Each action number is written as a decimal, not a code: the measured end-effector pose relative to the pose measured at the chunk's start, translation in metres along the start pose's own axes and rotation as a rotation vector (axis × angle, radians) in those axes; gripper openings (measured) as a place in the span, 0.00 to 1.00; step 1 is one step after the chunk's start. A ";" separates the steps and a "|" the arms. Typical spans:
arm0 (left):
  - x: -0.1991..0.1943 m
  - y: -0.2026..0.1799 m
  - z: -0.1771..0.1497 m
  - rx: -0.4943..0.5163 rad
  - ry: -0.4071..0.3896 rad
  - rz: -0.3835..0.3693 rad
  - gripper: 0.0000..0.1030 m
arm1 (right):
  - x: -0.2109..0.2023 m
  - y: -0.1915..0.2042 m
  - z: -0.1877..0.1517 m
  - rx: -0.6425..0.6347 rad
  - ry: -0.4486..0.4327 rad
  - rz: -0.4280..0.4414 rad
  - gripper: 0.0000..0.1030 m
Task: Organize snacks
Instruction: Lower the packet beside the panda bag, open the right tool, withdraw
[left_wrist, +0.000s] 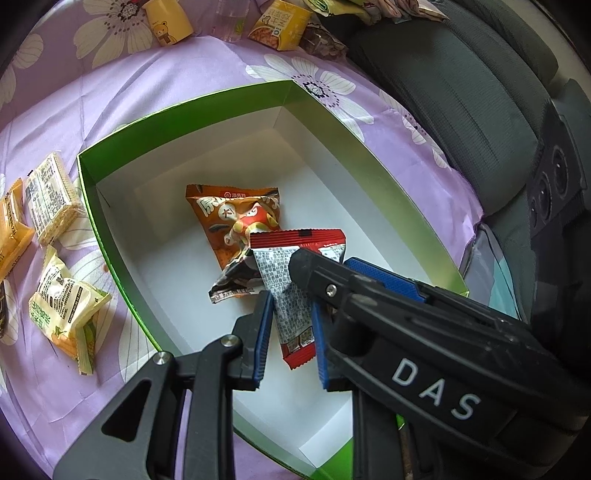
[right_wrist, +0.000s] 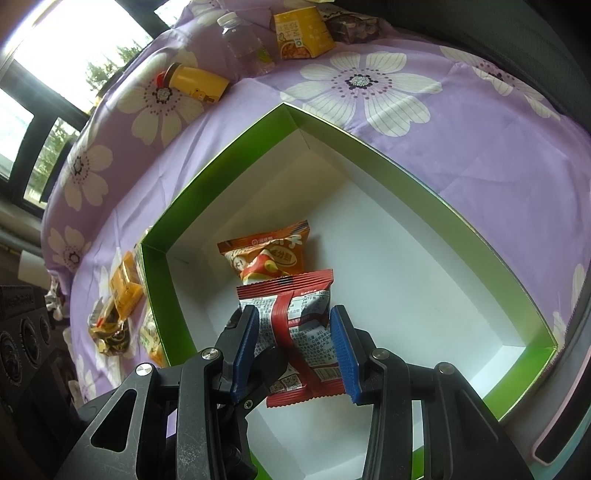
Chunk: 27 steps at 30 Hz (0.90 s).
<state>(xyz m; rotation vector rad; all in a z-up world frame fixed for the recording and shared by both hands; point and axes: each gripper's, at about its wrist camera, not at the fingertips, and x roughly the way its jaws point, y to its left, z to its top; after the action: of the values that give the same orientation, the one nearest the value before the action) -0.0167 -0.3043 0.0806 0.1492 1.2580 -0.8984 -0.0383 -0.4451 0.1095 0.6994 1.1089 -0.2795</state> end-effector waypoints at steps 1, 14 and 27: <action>0.001 0.000 0.000 0.000 0.002 0.001 0.19 | 0.000 0.000 0.000 0.002 0.001 0.000 0.42; 0.011 -0.004 0.004 -0.004 0.043 -0.031 0.18 | 0.003 -0.005 0.001 0.017 0.022 0.050 0.42; 0.001 0.002 0.000 -0.010 0.001 0.002 0.19 | 0.001 0.002 0.000 -0.009 0.011 0.032 0.42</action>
<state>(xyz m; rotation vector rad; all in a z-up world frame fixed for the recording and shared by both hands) -0.0157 -0.3035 0.0792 0.1434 1.2626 -0.8905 -0.0370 -0.4436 0.1087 0.7112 1.1074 -0.2440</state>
